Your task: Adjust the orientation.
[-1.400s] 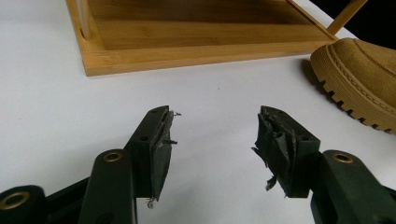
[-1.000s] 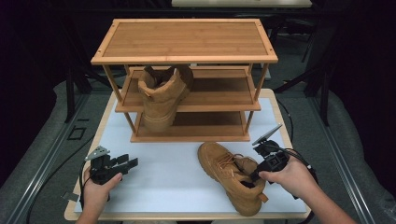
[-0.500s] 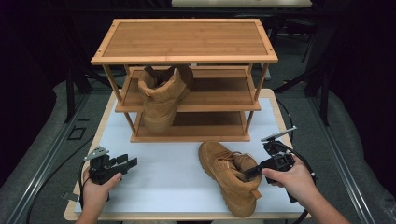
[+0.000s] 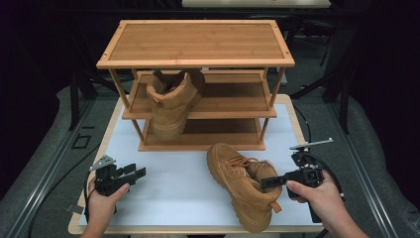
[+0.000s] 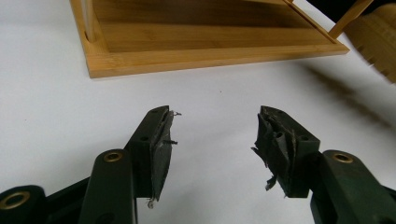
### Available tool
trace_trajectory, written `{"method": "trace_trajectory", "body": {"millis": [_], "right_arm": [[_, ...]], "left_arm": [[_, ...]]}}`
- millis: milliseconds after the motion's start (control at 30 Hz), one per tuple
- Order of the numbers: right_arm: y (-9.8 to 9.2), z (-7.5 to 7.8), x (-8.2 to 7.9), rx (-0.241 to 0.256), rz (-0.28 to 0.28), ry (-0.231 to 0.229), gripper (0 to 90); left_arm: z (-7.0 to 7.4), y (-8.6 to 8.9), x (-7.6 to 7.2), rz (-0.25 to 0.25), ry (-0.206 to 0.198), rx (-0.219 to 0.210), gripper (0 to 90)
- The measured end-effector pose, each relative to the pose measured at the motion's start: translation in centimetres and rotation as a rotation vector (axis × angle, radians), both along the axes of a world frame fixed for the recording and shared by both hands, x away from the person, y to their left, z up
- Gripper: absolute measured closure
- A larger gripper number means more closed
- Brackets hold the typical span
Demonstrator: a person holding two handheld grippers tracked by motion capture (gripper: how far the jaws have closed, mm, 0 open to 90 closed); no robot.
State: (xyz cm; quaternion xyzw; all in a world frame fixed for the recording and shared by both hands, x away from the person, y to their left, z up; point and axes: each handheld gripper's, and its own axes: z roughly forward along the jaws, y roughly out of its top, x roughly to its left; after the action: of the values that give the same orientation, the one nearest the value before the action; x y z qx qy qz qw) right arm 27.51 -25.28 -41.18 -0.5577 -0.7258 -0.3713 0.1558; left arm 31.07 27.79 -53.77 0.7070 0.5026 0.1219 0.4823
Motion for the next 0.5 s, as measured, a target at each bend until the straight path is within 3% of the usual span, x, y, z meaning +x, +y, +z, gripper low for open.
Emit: {"method": "trace_trajectory", "body": {"millis": [233,400,500], "right_arm": [[-1.0,3.6,-1.7,0.030,-0.007,-0.053,79.5],[-2.1,6.7,-2.7,0.093,-0.013,-0.093,79.6],[-2.4,7.6,-2.8,0.119,-0.025,-0.112,79.6]], "left_arm": [[0.0,0.0,0.0,0.001,-0.001,-0.003,44.6],[0.1,0.0,0.0,0.003,0.000,-0.004,44.7],[0.1,0.0,-0.1,0.003,0.001,-0.005,44.6]]}}
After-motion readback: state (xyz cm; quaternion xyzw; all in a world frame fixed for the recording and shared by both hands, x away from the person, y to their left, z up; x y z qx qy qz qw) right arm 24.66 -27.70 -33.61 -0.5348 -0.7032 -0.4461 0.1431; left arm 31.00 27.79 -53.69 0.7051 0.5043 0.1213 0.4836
